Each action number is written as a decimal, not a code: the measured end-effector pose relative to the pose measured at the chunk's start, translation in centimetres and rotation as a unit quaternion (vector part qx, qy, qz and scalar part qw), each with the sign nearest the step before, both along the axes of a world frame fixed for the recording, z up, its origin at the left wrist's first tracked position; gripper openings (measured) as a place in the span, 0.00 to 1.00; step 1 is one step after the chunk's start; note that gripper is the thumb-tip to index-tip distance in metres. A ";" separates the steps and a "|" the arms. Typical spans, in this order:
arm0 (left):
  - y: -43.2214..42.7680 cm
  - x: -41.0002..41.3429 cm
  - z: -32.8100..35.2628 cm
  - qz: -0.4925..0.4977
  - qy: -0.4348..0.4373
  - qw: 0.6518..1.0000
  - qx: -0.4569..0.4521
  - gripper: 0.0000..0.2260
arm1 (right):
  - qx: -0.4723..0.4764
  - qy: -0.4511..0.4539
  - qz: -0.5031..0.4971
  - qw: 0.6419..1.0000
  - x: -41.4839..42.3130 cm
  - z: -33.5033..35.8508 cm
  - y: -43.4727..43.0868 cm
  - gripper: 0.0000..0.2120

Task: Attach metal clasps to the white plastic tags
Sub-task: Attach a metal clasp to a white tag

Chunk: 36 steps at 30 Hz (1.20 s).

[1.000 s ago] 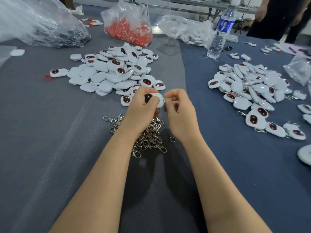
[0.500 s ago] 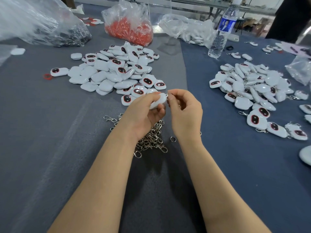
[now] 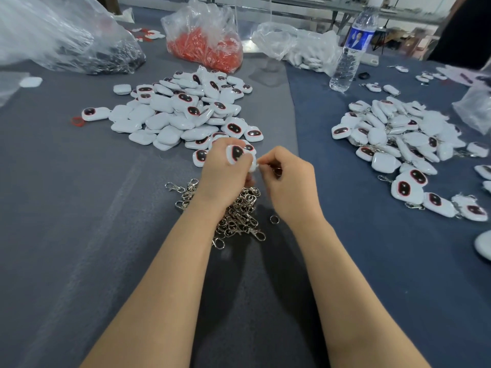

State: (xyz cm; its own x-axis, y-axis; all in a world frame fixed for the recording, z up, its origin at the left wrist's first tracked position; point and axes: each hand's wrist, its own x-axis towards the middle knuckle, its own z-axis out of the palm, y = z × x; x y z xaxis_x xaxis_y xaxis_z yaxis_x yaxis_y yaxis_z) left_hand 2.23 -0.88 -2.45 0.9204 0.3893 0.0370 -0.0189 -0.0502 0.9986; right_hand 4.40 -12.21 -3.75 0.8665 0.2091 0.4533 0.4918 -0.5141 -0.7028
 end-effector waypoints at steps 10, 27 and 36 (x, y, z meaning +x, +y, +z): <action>-0.9 0.3 -0.4 0.001 -0.029 0.997 -0.077 0.06 | 0.161 0.188 -0.027 0.968 0.5 0.0 0.3 0.07; 0.4 0.2 0.3 0.026 -0.008 0.989 -0.148 0.01 | 0.077 0.035 -0.020 0.996 -0.3 0.2 0.6 0.04; -0.2 0.0 -0.5 -0.004 -0.077 0.988 0.135 0.04 | 0.017 0.086 -0.004 0.996 0.3 0.0 -0.2 0.08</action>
State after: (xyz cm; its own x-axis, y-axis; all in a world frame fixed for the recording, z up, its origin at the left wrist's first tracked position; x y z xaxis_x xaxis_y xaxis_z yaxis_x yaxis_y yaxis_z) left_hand 2.18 -1.11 -2.93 0.8987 0.3393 0.2779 -0.1703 -0.3139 0.9340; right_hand 4.65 -12.41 -3.71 0.9336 0.1891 0.3043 0.3583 -0.4922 -0.7933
